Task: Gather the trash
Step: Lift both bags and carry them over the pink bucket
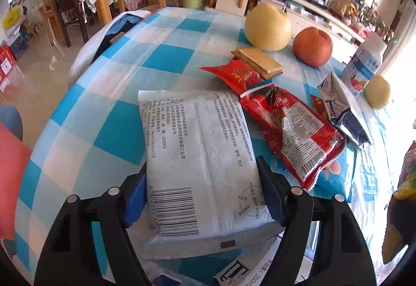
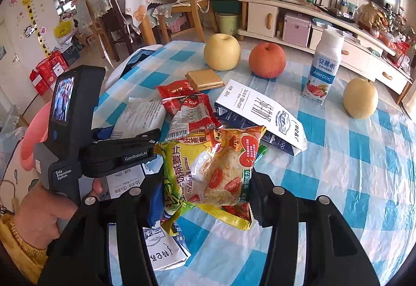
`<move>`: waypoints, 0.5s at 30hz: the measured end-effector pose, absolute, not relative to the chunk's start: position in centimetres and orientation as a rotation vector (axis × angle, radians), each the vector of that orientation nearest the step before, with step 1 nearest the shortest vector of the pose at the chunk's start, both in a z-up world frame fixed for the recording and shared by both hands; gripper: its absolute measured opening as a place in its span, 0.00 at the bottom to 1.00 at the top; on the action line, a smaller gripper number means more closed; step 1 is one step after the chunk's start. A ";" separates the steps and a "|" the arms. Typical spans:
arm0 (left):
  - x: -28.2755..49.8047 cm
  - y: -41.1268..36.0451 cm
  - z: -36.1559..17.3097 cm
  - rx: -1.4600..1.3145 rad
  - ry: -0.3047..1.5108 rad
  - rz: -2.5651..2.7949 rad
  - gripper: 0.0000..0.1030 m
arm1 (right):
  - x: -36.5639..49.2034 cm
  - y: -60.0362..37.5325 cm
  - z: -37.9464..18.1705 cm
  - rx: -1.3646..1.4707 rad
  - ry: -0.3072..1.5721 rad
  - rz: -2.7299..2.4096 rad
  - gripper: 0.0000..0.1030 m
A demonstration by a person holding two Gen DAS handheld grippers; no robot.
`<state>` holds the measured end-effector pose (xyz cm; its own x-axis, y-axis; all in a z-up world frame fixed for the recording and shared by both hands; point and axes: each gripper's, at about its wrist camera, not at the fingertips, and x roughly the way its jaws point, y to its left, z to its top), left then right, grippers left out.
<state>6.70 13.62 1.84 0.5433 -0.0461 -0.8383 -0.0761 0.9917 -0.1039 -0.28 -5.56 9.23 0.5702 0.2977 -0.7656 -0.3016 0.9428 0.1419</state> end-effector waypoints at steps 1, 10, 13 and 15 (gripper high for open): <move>6.3 14.0 2.3 -0.152 0.978 0.010 0.73 | -0.4 -5.5 9.5 0.005 0.891 0.355 0.52; 1.0 19.4 8.1 -0.252 0.787 0.054 0.73 | -1.7 -3.8 13.0 0.136 0.819 0.431 0.52; -0.9 22.3 9.6 -0.331 0.738 0.106 0.74 | -2.2 -2.2 14.1 0.176 0.799 0.477 0.52; -2.1 24.3 10.3 -0.368 0.711 0.156 0.74 | -2.5 -0.8 14.8 0.194 0.791 0.510 0.52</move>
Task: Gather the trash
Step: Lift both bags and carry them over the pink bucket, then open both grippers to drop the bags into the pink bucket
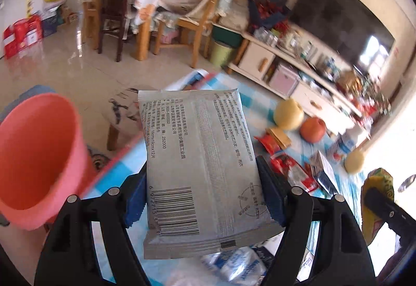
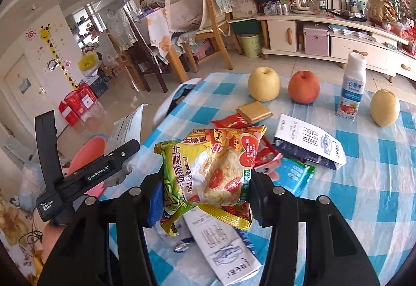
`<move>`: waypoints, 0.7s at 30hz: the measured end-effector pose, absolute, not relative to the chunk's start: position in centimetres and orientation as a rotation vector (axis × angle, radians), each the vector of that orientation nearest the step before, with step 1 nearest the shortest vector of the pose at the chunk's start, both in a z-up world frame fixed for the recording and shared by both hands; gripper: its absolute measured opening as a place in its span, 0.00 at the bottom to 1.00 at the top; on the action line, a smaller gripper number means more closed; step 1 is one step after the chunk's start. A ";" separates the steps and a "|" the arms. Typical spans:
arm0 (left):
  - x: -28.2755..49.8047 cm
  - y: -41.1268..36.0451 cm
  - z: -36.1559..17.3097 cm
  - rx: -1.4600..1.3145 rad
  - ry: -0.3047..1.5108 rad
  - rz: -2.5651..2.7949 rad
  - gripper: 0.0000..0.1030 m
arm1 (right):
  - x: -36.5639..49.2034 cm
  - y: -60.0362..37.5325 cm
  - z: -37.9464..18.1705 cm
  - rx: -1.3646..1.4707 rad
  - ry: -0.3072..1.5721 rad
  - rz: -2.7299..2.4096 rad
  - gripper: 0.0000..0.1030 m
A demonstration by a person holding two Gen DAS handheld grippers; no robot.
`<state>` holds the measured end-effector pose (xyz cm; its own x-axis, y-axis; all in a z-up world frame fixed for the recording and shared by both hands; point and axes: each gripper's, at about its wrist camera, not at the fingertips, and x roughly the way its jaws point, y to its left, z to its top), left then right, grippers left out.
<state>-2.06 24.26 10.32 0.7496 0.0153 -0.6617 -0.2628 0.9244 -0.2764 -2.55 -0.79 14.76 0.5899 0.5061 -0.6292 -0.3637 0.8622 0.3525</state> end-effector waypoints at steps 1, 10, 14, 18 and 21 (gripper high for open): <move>-2.5 25.4 10.8 -0.384 0.696 0.185 0.74 | -2.7 0.0 15.0 0.199 0.789 0.523 0.52; -4.9 35.6 13.1 -0.466 0.604 0.469 0.74 | -3.2 10.4 17.1 0.166 0.784 0.667 0.52; -5.8 40.7 12.5 -0.536 0.609 0.565 0.74 | -2.9 16.8 17.0 0.131 0.804 0.747 0.52; -6.2 44.8 11.2 -0.619 0.633 0.607 0.74 | -2.7 23.1 16.4 0.090 0.825 0.806 0.52; -6.6 47.1 10.3 -0.653 0.642 0.626 0.74 | -2.4 27.1 15.9 0.071 0.838 0.840 0.52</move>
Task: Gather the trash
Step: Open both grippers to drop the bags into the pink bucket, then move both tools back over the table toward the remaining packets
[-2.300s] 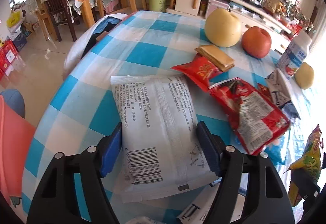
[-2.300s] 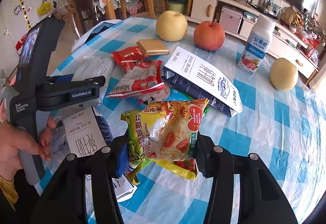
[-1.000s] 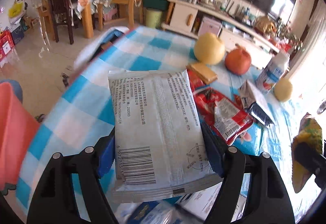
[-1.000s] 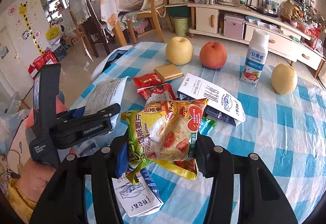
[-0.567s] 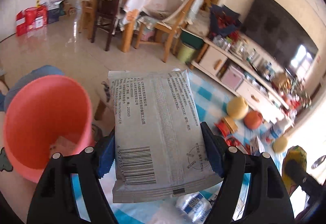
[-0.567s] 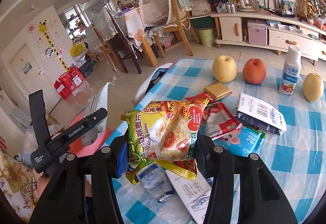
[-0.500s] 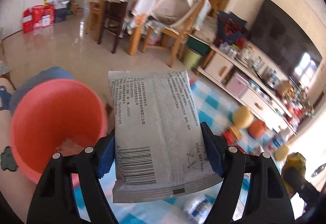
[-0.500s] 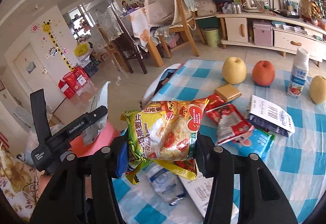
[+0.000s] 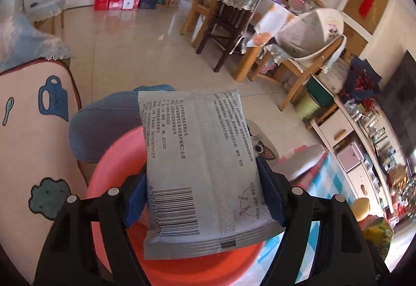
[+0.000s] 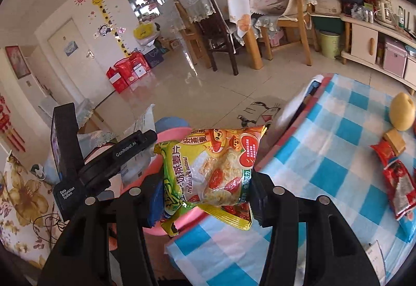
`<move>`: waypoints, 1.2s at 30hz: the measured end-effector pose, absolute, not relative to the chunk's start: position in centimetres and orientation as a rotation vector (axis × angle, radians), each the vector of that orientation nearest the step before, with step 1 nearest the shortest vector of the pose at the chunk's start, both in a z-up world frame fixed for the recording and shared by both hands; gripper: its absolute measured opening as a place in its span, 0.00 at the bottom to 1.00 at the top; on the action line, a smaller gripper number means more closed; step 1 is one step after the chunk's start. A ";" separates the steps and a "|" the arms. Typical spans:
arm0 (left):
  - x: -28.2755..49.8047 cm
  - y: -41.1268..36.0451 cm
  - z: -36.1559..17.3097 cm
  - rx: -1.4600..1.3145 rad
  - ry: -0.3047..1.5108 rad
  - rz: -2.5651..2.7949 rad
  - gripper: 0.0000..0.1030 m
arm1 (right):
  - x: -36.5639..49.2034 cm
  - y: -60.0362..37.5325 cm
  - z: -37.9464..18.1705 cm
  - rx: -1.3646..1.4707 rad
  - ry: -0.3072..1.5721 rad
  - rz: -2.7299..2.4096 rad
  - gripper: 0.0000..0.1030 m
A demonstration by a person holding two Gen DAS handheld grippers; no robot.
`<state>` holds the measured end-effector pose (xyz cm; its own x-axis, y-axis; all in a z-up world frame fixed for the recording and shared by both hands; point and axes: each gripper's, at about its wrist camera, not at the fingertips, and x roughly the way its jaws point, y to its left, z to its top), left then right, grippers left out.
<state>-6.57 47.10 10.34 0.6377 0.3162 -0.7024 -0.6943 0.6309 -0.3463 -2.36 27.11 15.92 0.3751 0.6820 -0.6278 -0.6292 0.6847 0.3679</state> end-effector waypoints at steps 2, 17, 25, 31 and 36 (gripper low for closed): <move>-6.7 48.3 9.8 -0.679 0.648 0.635 0.74 | -2.4 29.6 15.5 0.040 0.840 0.856 0.52; -6.1 47.6 10.1 -0.526 0.613 0.670 0.85 | -2.9 29.0 14.6 0.028 0.781 0.762 0.89; -4.5 41.7 12.6 -0.336 0.571 0.598 0.93 | -2.3 22.2 15.3 0.089 0.750 0.594 0.90; -3.6 37.2 13.3 -0.223 0.561 0.540 0.94 | -1.4 17.4 15.2 0.117 0.731 0.483 0.90; -3.1 34.4 13.6 -0.169 0.551 0.496 0.94 | -0.9 14.0 14.9 0.144 0.731 0.434 0.90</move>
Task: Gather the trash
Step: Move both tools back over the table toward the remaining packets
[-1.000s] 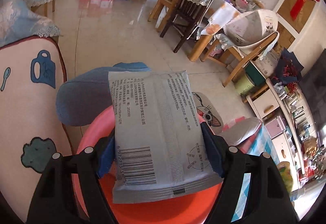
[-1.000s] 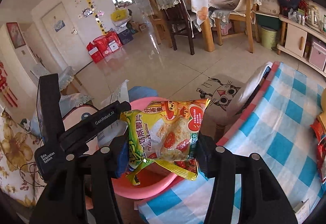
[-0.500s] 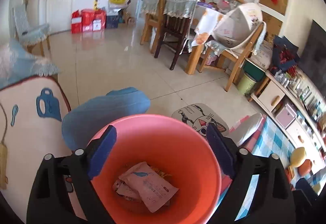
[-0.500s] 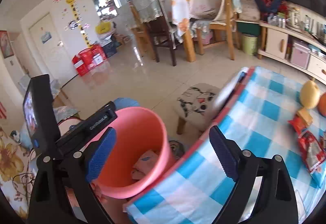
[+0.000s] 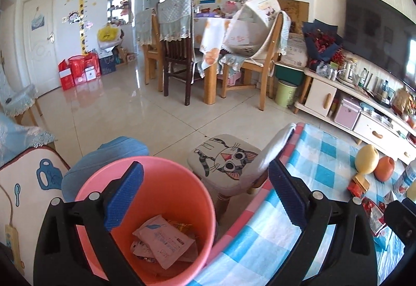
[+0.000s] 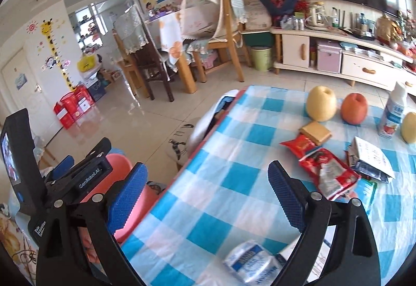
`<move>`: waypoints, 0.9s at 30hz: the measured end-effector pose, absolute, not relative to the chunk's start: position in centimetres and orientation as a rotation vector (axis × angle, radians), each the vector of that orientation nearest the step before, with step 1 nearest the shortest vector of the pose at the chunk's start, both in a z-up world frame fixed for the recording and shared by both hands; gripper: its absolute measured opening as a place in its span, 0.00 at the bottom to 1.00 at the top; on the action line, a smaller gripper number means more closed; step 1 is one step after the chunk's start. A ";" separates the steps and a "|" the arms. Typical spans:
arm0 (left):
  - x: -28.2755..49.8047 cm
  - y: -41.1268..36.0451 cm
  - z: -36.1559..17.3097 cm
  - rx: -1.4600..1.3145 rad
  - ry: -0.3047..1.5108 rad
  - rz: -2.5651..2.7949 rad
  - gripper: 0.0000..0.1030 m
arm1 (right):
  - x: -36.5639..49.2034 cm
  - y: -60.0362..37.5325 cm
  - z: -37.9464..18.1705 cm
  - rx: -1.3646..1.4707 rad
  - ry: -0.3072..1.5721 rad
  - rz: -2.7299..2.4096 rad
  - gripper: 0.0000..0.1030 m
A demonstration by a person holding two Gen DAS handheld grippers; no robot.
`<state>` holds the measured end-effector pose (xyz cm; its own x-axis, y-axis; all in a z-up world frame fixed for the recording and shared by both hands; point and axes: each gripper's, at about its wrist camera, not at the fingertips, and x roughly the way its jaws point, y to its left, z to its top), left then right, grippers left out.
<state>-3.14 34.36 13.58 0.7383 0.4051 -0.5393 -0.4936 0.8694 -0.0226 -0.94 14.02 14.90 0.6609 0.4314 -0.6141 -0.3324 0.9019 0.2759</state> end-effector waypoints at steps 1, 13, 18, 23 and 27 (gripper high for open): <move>-3.0 33.9 13.6 -0.160 0.549 0.488 0.94 | -0.9 13.5 14.8 0.147 0.731 0.429 0.90; -2.3 29.1 13.7 -0.084 0.540 0.420 0.95 | -1.5 9.0 15.2 0.100 0.688 0.379 0.90; -2.0 27.4 13.7 -0.063 0.545 0.397 0.95 | -1.5 6.9 15.2 0.109 0.687 0.358 0.90; -1.8 25.7 13.7 -0.042 0.550 0.377 0.95 | -1.6 5.2 15.4 0.120 0.682 0.341 0.90; -1.7 24.4 13.5 -0.019 0.554 0.365 0.95 | -1.5 4.0 15.4 0.122 0.684 0.327 0.91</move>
